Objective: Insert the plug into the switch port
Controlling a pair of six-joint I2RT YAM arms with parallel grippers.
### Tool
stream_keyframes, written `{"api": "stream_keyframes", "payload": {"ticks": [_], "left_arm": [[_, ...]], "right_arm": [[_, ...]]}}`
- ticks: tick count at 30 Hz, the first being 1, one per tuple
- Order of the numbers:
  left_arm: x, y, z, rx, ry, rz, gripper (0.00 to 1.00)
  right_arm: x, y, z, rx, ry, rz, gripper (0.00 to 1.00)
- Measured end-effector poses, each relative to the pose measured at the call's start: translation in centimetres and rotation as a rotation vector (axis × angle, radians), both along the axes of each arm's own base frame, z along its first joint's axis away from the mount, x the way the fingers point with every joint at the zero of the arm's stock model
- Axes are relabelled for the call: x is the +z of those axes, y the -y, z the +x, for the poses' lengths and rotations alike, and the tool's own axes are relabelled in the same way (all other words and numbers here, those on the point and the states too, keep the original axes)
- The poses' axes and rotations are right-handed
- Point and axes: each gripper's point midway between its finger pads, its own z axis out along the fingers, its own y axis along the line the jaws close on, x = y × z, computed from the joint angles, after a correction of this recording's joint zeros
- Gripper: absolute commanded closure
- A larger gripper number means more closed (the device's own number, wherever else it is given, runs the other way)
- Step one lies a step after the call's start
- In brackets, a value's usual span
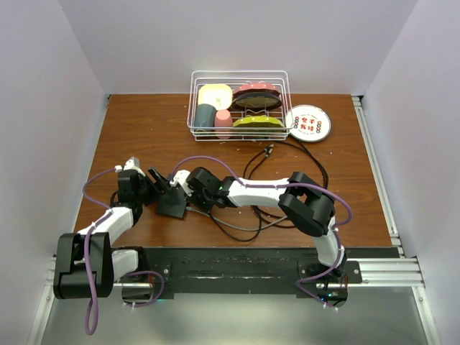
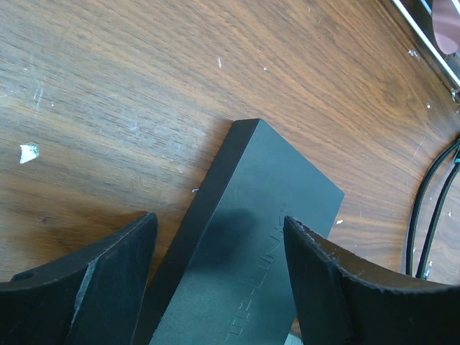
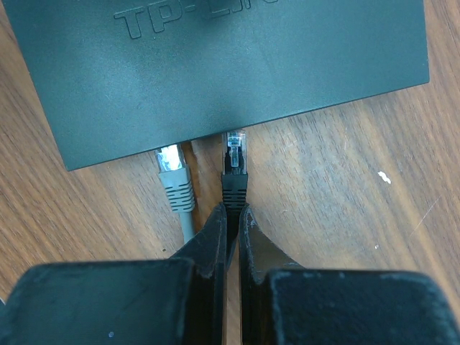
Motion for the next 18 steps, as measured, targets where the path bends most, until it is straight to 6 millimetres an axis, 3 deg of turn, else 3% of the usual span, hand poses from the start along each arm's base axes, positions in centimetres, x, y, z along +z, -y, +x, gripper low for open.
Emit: {"api": "stream_keyframes", "payload": {"ticks": [18], "left_arm": [[-0.03,0.02,-0.02,-0.003,0.0,0.001,0.25]], "right_arm": [[0.99,-0.33,-0.39,0.01,0.019,0.027,1.0]]}}
